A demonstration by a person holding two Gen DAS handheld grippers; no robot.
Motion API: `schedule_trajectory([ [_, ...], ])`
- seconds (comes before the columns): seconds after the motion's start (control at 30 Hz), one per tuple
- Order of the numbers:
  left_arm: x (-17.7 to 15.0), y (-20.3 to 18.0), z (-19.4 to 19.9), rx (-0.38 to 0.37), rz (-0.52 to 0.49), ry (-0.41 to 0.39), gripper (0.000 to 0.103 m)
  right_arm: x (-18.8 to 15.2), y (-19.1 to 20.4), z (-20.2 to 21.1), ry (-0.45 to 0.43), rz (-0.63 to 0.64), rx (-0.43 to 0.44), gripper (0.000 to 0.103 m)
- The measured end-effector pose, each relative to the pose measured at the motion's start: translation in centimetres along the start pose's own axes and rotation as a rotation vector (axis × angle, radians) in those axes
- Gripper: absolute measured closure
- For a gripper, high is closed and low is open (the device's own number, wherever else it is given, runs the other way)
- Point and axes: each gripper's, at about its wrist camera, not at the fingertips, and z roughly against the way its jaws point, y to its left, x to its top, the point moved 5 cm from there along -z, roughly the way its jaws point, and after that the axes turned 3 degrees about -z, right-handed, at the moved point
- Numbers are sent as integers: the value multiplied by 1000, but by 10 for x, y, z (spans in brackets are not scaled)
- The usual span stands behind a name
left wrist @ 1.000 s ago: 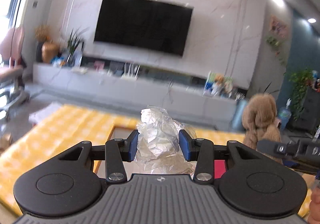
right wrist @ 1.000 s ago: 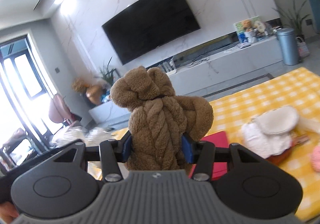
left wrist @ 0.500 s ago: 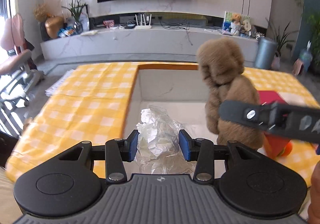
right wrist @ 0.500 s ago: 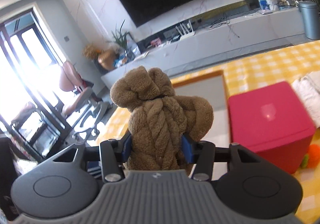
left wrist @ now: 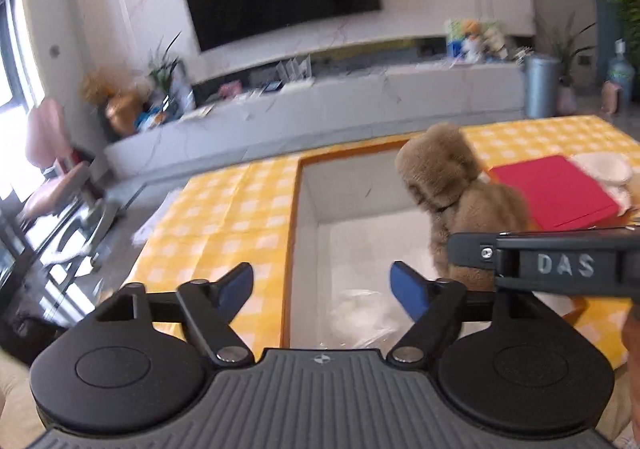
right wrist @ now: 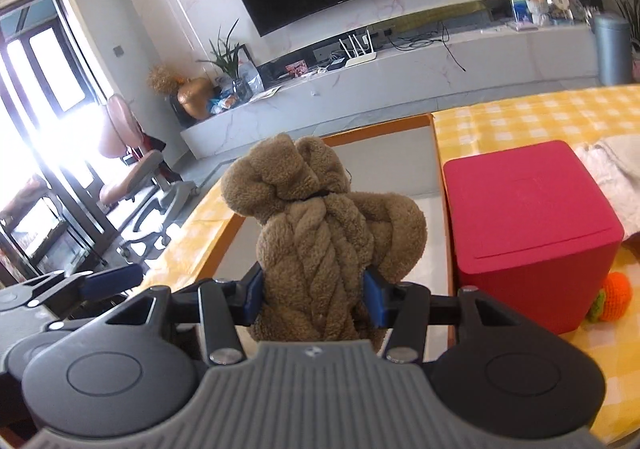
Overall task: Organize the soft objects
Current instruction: 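Open the left tool over the box while the right tool lowers and releases the plush inside, then withdraw both open tools from the box back toward the table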
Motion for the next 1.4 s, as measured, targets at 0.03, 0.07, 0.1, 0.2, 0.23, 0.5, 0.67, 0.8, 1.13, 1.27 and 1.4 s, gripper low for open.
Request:
schedule_trajectory([
  [0.03, 2, 1, 4, -27, 0, -24, 9, 0, -3, 0, 3, -17, 15, 53],
  [0.07, 4, 3, 8, -50, 6, -40, 8, 1, -6, 0, 4, -32, 29, 53],
  [0.1, 5, 6, 10, -67, 20, -52, 7, 2, -8, 0, 4, -44, 37, 53],
  [0.2, 8, 21, 20, -86, 100, -101, 5, 1, -11, 0, 0, -31, 8, 53],
  [0.23, 9, 27, 21, -84, 126, -112, 5, 0, -10, -1, -5, -10, -12, 53],
  [0.5, 3, 59, 2, -13, 253, -89, 4, -28, 28, -29, 26, 296, -234, 53],
  [0.67, 0, 55, -2, -38, 284, -66, 4, -48, 35, -49, 34, 356, -279, 52],
  [0.8, -2, 50, -2, -30, 270, -57, 4, -44, 27, -53, 74, 298, -259, 49],
  [1.13, -3, 54, -3, -27, 299, -46, 4, -43, 30, -51, 70, 256, -206, 32],
  [1.27, -2, 55, 3, 3, 297, -53, 4, -38, 41, -37, -23, 319, -191, 20],
  [1.4, 3, 60, 15, 10, 317, -83, 4, -33, 44, -23, -77, 333, -161, 7],
])
